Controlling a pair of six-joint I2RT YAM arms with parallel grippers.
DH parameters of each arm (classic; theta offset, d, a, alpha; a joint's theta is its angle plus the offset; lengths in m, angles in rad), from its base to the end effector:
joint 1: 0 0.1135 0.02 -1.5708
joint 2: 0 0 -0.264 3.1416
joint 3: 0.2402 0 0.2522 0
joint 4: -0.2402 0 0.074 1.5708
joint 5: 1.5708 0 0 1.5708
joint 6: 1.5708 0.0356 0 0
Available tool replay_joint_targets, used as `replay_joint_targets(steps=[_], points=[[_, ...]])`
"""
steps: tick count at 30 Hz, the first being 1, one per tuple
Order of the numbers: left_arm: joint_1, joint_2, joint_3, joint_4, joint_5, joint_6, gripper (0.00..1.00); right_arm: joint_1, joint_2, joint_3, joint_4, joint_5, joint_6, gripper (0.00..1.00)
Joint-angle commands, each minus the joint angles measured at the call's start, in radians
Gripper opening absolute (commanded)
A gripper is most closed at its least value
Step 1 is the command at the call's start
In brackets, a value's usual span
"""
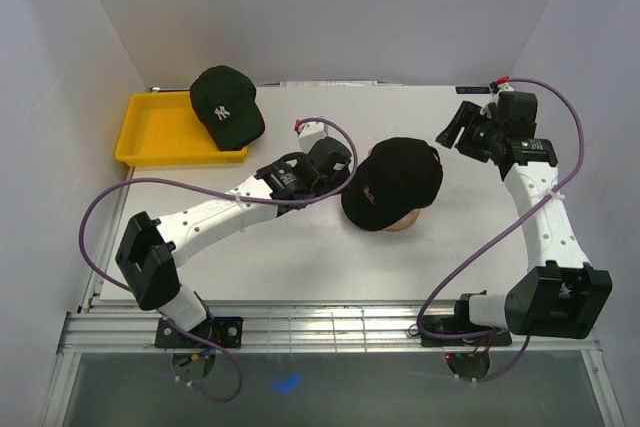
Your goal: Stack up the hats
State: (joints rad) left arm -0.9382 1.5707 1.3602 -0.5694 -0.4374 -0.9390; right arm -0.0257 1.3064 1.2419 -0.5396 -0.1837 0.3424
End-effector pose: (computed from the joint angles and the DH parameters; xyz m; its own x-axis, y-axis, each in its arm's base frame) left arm 0.2177 -0.2714 0.3103 -0.6914 -0.2932 -0.6603 -0.0092 0.9174 -0.3978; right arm 0.2891 -0.0009 0.3505 -0.5768 0.3450 -0.7404 0.0729 0.9245 0.3741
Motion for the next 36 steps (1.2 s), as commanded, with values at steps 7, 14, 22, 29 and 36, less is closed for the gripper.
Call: replay_joint_targets(steps=[7,14,22,29,36], points=[[0.110,-0.041,0.155,-0.115,-0.046,0.077,0.59,-0.011,-0.082,0.151,-0.057,-0.046,0.015,0.72],[0.473,0.001,0.299,-0.119,-0.023,0.224,0.71,-0.011,-0.122,0.180,-0.014,-0.210,0.050,0.75],[0.788,0.329,0.580,0.043,0.077,0.357,0.92,0.004,-0.130,0.160,0.032,-0.336,0.075,0.77],[0.891,0.653,0.912,0.063,0.110,0.416,0.92,0.009,-0.107,0.163,0.030,-0.353,0.038,0.76],[0.929,0.746,0.890,0.074,0.146,0.413,0.84,0.020,-0.085,0.136,0.069,-0.355,0.040,0.75]])
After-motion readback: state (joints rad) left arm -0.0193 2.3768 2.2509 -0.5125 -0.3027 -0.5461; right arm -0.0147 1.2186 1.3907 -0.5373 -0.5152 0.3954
